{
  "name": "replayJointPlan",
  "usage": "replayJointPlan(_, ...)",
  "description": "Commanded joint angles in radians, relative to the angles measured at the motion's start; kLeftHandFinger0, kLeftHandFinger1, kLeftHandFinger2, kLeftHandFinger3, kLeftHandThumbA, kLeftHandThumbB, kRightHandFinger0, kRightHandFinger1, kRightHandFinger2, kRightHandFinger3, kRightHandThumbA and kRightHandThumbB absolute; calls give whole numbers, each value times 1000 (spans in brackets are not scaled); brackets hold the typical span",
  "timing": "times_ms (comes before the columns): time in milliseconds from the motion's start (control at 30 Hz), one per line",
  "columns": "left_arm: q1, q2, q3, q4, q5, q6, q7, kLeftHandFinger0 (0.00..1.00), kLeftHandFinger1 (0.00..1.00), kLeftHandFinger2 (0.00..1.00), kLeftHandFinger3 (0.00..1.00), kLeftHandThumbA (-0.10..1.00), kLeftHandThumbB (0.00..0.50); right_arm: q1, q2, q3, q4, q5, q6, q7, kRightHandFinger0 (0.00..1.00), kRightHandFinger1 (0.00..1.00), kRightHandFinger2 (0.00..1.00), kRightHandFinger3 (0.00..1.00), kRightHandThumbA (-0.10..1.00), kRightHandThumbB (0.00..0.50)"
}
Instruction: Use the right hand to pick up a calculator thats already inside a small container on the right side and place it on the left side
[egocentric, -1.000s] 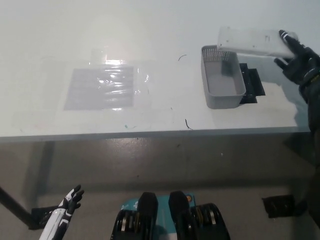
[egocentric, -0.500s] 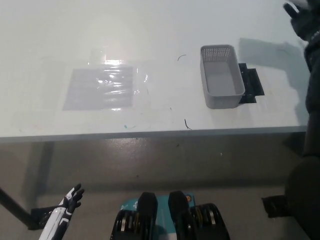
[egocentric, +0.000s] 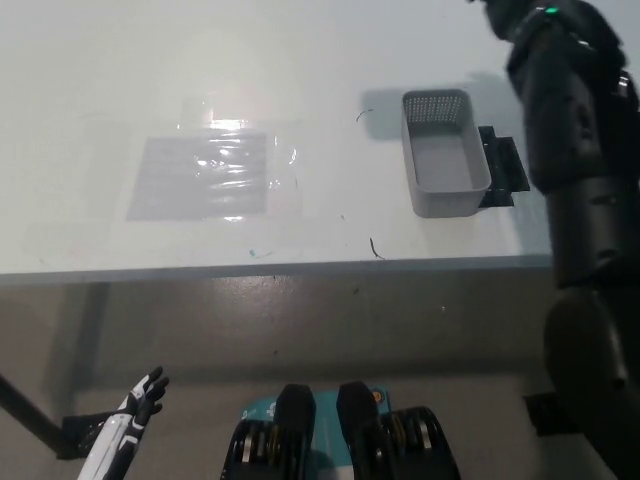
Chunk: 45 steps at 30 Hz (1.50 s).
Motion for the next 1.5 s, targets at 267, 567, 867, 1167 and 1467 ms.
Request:
replayJointPlan(267, -21, 36, -10, -22, 4, -46, -21, 1000, 1000, 1000, 1000, 1000, 500, -174, 69, 223, 331, -176, -256, 4, 38, 338, 694, 786, -100, 131)
replayJointPlan(567, -46, 40, -28, -23, 27, -46, -28, 1000, 1000, 1000, 1000, 1000, 500, -165, 142, 276, 448, -211, -322, -5, 0, 335, 758, 848, -100, 131)
replayJointPlan(867, -61, 46, -30, -28, 34, -45, -52, 1000, 1000, 1000, 1000, 1000, 500, -162, 210, 338, 521, -276, -316, -81, 0, 332, 734, 894, -100, 141)
replayJointPlan(1167, -65, 51, -30, -41, 47, -44, -57, 1000, 1000, 1000, 1000, 1000, 500, -101, 224, 530, 574, -452, -481, -216, 0, 308, 778, 726, -100, 167)
replayJointPlan(1467, -86, 58, -29, -39, 53, -35, -68, 1000, 1000, 1000, 1000, 1000, 500, -126, 199, 652, 609, -519, -317, -62, 245, 548, 811, 791, 113, 161)
